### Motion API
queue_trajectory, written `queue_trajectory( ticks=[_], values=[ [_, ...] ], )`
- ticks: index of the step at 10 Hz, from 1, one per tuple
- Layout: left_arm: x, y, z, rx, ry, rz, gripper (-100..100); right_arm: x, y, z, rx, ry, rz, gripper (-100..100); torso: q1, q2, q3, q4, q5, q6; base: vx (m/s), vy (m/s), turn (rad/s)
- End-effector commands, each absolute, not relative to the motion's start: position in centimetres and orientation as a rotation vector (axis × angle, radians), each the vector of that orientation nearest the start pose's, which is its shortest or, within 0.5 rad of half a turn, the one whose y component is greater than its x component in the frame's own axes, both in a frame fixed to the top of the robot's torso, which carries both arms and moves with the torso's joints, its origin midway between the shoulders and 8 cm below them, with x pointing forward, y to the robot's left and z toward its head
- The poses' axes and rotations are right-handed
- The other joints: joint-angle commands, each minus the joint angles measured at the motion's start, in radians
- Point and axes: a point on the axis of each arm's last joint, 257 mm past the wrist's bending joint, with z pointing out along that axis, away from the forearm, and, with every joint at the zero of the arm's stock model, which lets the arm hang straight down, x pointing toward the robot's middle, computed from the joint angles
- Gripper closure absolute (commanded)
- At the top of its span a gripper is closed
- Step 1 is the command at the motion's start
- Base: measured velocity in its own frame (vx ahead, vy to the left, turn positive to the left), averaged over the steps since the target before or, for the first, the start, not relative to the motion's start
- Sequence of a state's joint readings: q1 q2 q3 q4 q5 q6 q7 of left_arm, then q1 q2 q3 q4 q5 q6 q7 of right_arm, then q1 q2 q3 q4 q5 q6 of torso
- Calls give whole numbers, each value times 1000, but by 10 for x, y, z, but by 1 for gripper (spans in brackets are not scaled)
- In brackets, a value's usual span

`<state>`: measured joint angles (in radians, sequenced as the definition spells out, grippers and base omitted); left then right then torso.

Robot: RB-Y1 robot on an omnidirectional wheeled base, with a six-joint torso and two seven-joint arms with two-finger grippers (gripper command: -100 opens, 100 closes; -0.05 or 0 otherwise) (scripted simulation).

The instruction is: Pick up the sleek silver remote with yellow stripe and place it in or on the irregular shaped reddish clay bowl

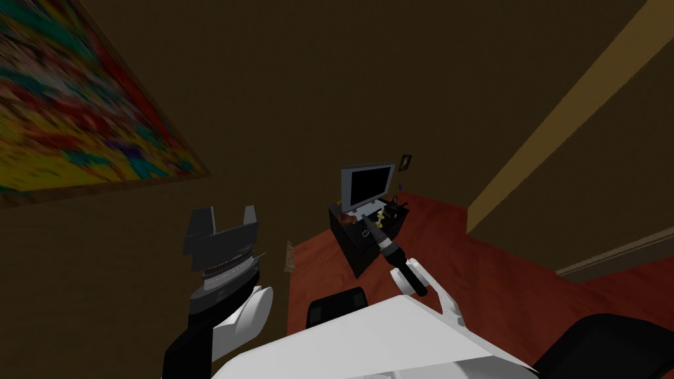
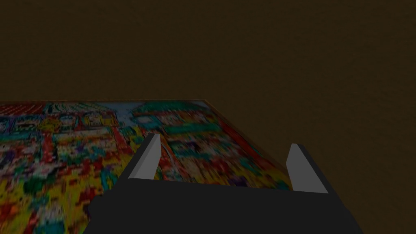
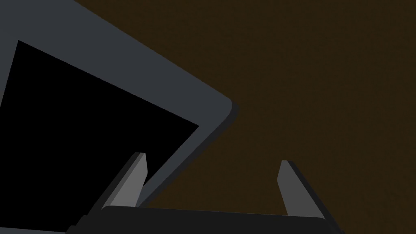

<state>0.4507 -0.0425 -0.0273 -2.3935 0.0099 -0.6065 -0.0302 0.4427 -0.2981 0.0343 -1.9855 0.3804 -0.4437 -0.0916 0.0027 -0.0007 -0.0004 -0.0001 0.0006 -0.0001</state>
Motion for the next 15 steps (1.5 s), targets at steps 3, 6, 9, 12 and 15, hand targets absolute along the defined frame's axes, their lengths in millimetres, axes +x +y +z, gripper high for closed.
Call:
queue_trajectory(
  ticks=[3,6,9,12,15],
  values=[
    [297,264,104,-474,387,-1370,0,402,-232,-156,345,1354,963,-100,0,0,0,0,0,0,18,35,161],
    [297,264,104,-474,387,-1370,0,403,-236,-195,259,1466,852,-100,-1,0,0,0,0,1,23,30,190],
    [297,264,104,-474,387,-1370,0,401,-238,-220,178,1541,768,-100,-1,0,0,0,0,0,23,17,191],
    [297,264,104,-474,387,-1370,0,398,-242,-246,102,1613,687,-100,-2,0,0,0,0,0,21,8,130],
    [297,264,104,-474,387,-1370,0,386,-259,-295,-2,1735,564,-100,-2,0,0,0,0,1,33,3,243]
  ],
)
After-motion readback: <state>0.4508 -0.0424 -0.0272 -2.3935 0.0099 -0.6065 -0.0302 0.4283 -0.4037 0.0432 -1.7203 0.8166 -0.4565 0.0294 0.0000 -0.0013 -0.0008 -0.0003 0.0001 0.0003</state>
